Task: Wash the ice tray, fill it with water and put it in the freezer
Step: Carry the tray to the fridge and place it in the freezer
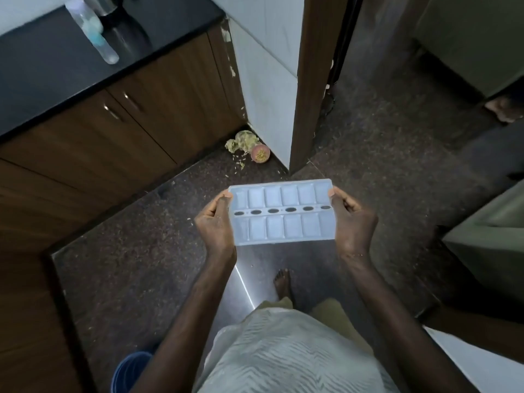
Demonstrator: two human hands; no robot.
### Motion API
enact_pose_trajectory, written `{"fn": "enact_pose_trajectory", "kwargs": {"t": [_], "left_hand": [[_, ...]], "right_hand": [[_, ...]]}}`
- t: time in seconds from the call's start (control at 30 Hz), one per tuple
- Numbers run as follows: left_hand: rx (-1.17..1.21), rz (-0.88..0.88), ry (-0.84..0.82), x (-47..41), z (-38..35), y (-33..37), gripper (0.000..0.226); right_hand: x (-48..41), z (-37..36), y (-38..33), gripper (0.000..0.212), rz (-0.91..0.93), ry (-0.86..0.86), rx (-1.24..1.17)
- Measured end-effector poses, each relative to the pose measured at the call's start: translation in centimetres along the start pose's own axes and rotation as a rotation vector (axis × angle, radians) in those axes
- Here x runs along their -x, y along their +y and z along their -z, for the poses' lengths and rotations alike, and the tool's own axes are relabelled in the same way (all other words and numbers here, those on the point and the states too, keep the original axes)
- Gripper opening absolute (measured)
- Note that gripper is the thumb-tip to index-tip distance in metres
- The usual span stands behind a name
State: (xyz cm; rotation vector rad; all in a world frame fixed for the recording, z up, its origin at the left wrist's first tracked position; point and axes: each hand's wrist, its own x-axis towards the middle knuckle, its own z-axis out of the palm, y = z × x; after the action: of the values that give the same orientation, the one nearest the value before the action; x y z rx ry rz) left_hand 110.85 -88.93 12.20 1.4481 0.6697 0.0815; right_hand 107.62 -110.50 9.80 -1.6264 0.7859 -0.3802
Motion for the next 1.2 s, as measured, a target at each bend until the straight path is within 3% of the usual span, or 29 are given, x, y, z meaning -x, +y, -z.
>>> {"fn": "enact_pose_trajectory", "kwargs": {"t": [0.53, 0.87, 1.2], "left_hand": [[-0.004, -0.006, 0.064, -7.1, -17.6, 4.2, 0.021], [0.043, -0.027, 0.114, -7.3, -33.4, 6.3, 0.03], [0.14, -0.029, 0.188, -9.4, -47.2, 6.0, 0.02]], "right_hand": [[-20.4, -2.6, -4.3, 0.026, 0.016, -0.1, 0.01], [-36.8, 1.0, -8.2, 0.026, 0.052, -0.183, -0.02], [-51.1, 3.8, -10.1, 0.023, 0.046, -0.239, -0.061]]}}
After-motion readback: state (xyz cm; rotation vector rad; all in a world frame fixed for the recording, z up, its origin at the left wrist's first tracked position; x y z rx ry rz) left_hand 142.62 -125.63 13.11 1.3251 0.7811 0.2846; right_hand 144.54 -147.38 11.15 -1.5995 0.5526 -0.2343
